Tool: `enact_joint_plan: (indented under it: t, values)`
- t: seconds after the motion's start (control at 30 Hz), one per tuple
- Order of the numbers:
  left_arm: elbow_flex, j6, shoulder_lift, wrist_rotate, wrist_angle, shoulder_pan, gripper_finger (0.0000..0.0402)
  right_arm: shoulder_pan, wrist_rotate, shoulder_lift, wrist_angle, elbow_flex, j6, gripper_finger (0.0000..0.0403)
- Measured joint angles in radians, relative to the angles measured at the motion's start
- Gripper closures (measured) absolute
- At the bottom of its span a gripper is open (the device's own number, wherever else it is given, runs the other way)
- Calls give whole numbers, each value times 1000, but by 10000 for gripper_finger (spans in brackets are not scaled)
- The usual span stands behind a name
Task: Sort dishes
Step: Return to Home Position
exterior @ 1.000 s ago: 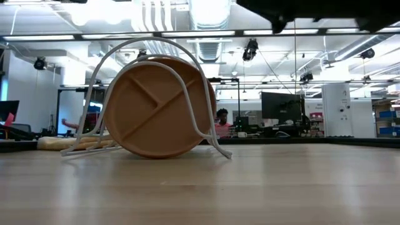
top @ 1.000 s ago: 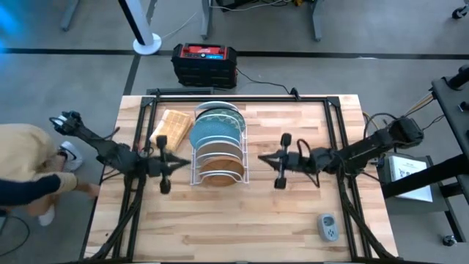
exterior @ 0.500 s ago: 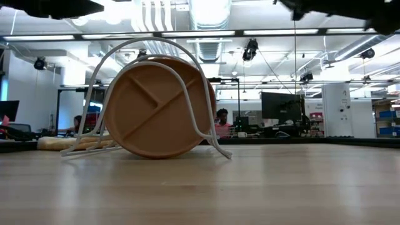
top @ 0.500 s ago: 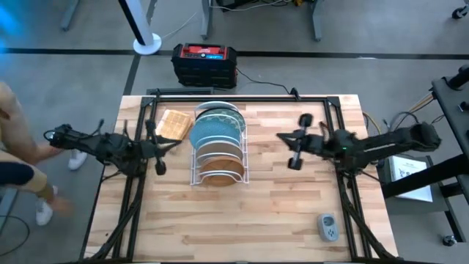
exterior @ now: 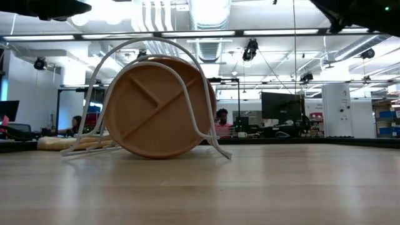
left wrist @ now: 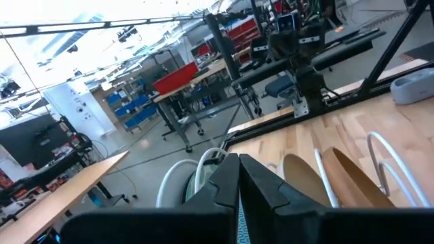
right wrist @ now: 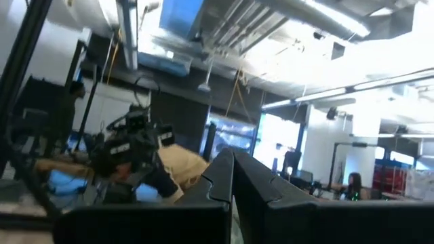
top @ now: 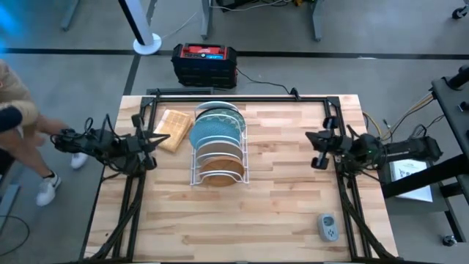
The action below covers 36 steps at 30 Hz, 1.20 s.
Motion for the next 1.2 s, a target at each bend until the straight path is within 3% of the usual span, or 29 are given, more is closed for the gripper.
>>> enact_joint_plan:
  t: [0.33,0.53,0.7,1.07,1.13,1.2]
  values:
    - [-4,-17,-3,-30,0,0,401,0,-13,-266,-114,-87,-1,403]
    - [-13,-42,-3,-113,0,0,401,1,-104,-393,-222,-87,15,403]
    - [-17,-62,-4,-294,10,0,401,2,-142,-421,-275,-88,14,403]
    - [-29,-59,-14,-864,54,32,401,3,-141,-422,-295,-88,14,403]
    - [-29,-65,-27,-920,54,65,401,2,-141,-422,-310,-88,11,403]
    - [-29,-69,-50,-907,53,113,401,3,-134,-421,-310,-88,9,403]
